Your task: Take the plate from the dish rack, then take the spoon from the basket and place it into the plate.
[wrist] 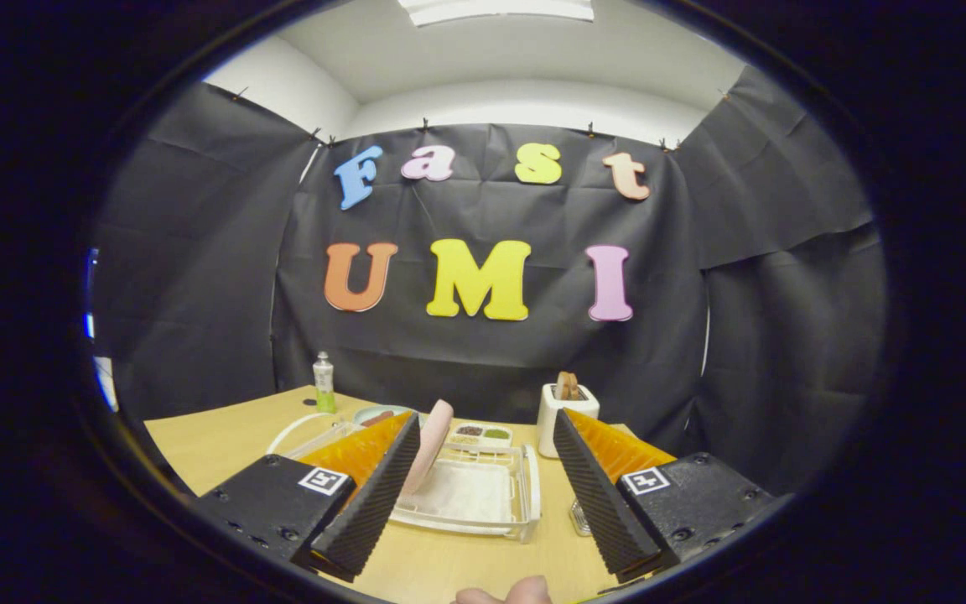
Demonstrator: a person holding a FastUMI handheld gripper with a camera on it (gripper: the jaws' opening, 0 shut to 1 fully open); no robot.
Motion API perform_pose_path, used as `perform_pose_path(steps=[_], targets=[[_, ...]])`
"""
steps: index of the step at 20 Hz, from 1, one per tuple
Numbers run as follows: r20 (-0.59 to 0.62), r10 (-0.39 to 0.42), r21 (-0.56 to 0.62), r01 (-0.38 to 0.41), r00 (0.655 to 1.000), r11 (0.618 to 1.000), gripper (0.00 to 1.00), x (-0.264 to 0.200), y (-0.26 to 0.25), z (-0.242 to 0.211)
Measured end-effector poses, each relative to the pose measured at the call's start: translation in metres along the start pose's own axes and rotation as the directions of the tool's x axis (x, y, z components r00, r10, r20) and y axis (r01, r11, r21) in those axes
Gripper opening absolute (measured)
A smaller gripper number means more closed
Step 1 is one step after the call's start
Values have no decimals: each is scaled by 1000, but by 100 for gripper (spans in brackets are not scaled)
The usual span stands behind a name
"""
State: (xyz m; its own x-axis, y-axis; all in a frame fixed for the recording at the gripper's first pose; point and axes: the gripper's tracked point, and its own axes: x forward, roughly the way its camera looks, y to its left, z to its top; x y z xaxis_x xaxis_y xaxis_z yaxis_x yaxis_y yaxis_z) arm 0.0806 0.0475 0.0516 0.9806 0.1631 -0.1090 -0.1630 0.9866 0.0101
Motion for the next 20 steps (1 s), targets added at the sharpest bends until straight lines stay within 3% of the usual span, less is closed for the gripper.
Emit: perform_pose_path(steps=[6, 9, 14, 20], targets=[[-107, 60, -11, -61, 992, 998, 100, 60, 20, 34], [-216, 94, -18, -101, 972, 995, 100, 93, 33, 33], [-433, 137, 40, -133, 891, 990, 100, 138, 54, 2], [-598, 99, 85, -59, 795, 995, 100, 184, 59, -46]])
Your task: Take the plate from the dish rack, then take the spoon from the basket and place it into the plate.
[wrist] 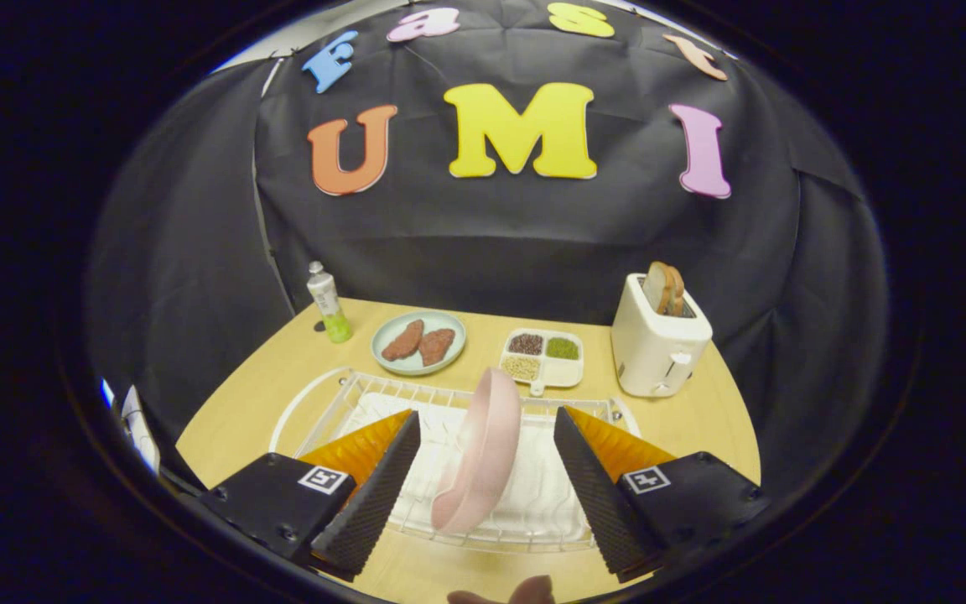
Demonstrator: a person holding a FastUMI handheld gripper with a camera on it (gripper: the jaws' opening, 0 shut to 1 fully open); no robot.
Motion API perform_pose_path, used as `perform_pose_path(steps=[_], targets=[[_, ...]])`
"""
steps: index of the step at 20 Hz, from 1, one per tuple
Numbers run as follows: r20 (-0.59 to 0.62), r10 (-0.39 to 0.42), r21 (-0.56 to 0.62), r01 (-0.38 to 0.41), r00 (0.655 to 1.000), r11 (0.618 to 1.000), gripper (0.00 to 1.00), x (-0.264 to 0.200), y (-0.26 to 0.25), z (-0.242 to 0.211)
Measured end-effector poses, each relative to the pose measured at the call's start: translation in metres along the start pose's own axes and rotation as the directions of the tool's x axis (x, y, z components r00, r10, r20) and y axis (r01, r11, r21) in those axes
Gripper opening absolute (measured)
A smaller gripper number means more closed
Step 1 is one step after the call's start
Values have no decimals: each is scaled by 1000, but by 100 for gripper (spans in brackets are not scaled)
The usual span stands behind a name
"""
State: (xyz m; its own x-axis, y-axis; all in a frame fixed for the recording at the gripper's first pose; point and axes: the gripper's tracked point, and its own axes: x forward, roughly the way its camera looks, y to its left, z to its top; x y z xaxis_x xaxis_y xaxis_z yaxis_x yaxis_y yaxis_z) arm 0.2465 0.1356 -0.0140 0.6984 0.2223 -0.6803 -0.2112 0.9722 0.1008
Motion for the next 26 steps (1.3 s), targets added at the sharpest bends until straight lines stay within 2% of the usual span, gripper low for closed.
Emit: perform_pose_path(steps=[6, 8, 12, 16, 17, 18, 26], targets=[[-136, -50, 57, 58, 989, 997, 100, 39, -1, -18], [-163, -63, 74, 76, 985, 994, 96, 45, -2, -22], [-230, -91, 115, 120, 969, 986, 78, 53, -3, -35], [-274, -152, 146, 197, 950, 969, 51, 48, -4, -38], [-278, -168, 152, 216, 946, 965, 41, 47, -3, -36], [-280, -182, 153, 231, 943, 961, 38, 45, -3, -33], [-267, -333, 52, 358, 904, 932, 33, 23, -6, -10]])
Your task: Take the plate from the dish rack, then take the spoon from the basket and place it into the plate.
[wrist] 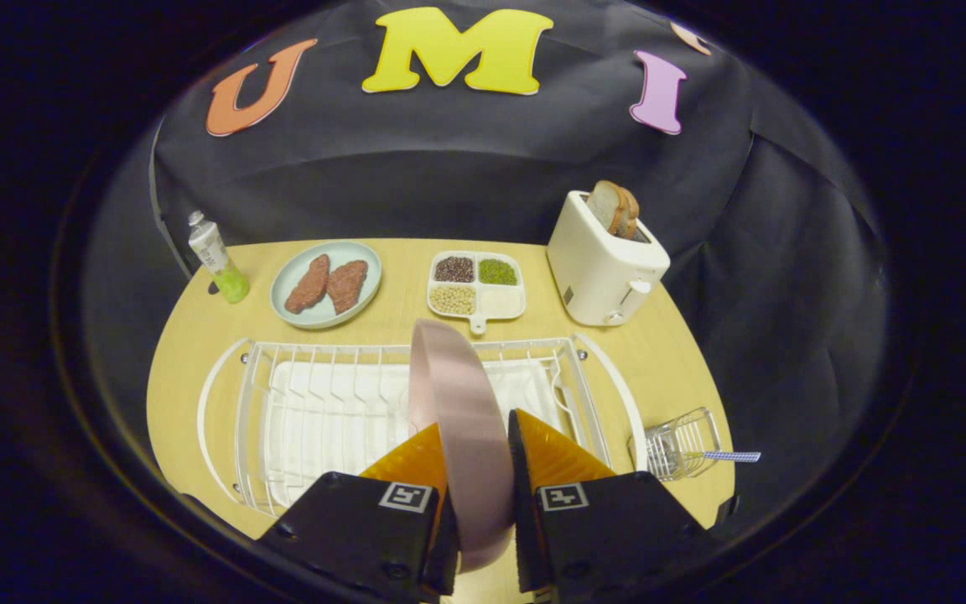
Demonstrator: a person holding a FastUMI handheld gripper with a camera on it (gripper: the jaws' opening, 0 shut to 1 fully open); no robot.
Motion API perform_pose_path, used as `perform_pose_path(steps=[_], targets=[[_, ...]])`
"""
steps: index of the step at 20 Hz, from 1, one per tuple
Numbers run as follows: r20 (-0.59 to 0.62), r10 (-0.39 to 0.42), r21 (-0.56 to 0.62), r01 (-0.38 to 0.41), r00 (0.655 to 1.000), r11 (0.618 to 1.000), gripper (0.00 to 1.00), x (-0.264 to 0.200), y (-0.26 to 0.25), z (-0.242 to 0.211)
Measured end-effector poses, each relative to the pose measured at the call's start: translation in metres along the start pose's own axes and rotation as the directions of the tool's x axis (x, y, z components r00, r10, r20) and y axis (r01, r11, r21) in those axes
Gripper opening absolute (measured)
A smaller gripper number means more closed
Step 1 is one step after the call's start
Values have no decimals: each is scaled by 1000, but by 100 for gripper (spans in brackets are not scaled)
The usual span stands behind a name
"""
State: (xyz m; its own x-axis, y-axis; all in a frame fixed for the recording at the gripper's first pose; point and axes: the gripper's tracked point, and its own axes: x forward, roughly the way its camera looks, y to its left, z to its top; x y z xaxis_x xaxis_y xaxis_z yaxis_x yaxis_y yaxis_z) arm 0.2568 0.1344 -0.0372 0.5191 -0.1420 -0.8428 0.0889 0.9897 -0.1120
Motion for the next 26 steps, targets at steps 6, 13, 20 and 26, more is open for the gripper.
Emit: perform_pose_path(steps=[6, 13, 20, 26], targets=[[68, 53, 18, -55, 996, 998, 32, -36, -10, 7], [138, 279, 63, -289, 950, 955, 31, -86, -29, -41], [139, 457, 176, -476, 879, 862, 31, -87, -59, -145], [98, 528, 274, -533, 843, 800, 31, -40, -68, -222]])
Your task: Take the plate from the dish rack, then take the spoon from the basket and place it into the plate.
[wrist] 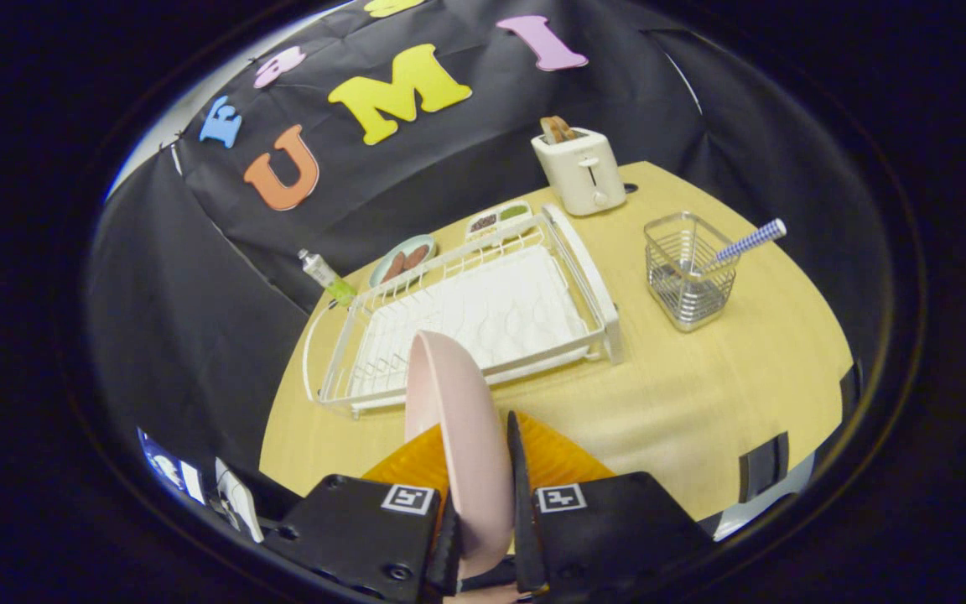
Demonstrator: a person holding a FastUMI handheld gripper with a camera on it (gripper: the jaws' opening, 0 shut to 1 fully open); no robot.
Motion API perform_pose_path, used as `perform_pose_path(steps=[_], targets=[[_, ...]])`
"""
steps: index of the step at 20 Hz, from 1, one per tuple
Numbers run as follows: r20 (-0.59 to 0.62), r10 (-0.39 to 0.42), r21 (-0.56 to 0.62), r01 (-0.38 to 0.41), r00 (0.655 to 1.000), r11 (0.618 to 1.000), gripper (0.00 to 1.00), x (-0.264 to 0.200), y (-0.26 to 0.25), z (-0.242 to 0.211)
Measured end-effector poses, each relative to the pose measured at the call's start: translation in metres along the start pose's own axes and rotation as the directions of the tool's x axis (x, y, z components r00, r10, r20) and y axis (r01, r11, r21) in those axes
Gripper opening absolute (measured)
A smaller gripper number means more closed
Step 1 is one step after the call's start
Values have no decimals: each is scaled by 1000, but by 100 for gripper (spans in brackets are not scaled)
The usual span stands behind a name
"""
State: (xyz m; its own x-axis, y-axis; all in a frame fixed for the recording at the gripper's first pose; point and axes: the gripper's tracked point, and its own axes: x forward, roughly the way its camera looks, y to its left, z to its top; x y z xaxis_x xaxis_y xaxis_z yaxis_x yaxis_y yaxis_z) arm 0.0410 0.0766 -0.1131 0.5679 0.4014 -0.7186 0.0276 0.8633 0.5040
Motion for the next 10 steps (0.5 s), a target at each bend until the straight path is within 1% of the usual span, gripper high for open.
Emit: perform_pose_path(steps=[3, 6, 10], targets=[[-27, 41, 44, -40, 999, 998, 31, 18, -11, -18], [-64, 119, 121, -111, 991, 986, 31, 31, -10, -33], [-74, 163, 170, -148, 984, 974, 31, 42, -17, -39]])
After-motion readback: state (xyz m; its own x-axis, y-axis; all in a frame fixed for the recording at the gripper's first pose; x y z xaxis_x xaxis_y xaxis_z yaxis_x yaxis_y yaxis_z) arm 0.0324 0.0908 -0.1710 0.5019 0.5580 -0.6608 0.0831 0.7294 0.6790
